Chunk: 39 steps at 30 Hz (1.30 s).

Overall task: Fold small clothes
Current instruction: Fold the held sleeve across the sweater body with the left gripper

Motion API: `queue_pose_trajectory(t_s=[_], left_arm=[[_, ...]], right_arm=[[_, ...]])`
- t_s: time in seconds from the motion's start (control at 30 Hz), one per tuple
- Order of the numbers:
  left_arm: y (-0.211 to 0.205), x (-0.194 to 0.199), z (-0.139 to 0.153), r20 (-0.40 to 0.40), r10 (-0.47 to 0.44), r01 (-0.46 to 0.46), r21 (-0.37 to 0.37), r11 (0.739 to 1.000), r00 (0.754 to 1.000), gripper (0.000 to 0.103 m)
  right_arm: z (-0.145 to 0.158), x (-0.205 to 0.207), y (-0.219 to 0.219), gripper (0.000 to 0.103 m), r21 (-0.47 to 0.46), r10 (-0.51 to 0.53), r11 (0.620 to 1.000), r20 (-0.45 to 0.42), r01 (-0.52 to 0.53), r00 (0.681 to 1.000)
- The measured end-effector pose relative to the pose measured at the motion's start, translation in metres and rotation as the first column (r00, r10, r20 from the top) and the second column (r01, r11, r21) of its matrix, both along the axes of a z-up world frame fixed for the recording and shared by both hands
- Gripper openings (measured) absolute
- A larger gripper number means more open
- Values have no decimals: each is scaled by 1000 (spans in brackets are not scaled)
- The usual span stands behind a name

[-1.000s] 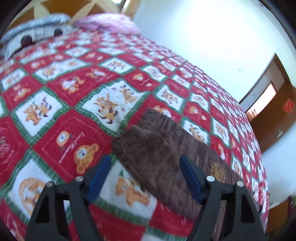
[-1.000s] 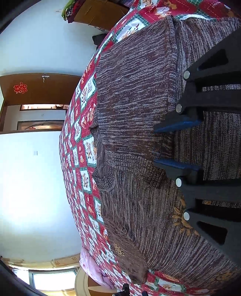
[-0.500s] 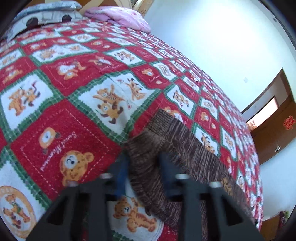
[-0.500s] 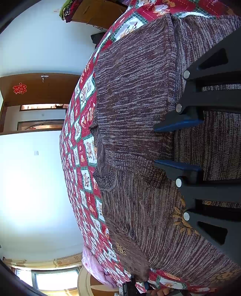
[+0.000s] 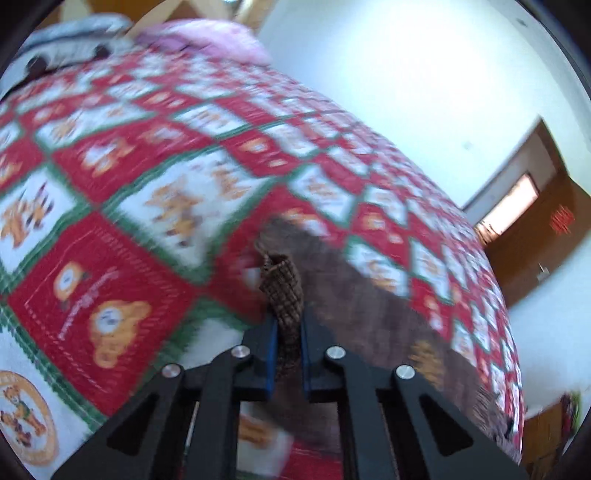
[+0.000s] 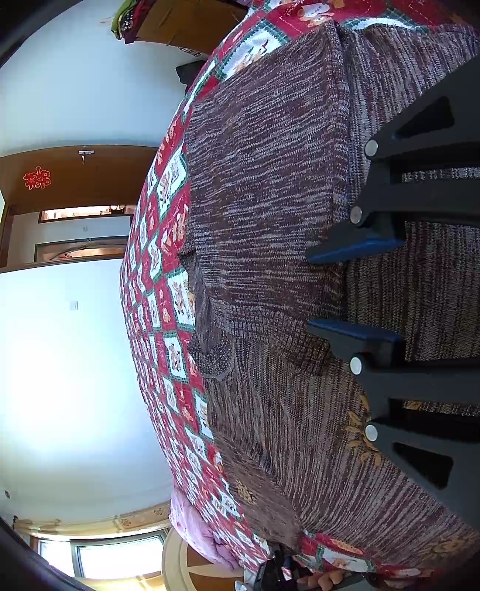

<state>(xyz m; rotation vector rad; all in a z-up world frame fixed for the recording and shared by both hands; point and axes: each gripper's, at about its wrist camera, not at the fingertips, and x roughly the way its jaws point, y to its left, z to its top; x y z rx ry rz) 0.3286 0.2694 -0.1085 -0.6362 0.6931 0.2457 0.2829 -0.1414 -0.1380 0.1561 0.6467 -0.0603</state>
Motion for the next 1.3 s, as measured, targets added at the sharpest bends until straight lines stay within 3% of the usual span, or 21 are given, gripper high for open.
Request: queue_pose_trajectory(t_s=[0.17,0.33,0.53,0.7,0.97,1.03,1.07,1.1,1.17,1.23,1.3], left_arm=[[-70,5,40,76,-174,161,147,976,982,10],[-164,-6,60,102,-403,366,262,893,910,10],[-251,-20,36,14,-580,558,254,790,815,10],[-283,-21,2,-107,-618,622,246,743,779,10],[-301,-32,-2,-163,-623,639,318,701,765,15],[-303,-38,1,-184,-624,643,352,680,760,18],[-301,-41,4,-183,-628,647,351,677,757,26],[-296,-45,7,-176,-627,644,343,684,759,32],[-281,-54,13,-167,-591,608,352,712,789,68],[-255,-66,18,-136,-519,528,382,759,844,82],[-229,-73,15,-130,-451,463,394,794,883,84]], right_arm=[[0,0,-1,35,12,3,1000,4,-3,1000],[0,-1,-1,35,14,4,1000,5,-4,1000],[0,-1,-1,35,21,6,1000,8,-6,1000],[0,-1,-1,36,26,8,1000,10,-8,1000],[0,0,0,40,27,16,999,12,-16,1000],[0,0,1,58,36,39,999,15,-39,999],[0,1,3,63,40,64,997,16,-65,998],[1,2,7,66,27,82,996,12,-83,997],[0,2,12,66,1,78,997,8,-78,997],[0,3,13,66,-2,77,997,5,-77,997],[1,3,10,66,14,80,997,7,-80,997]])
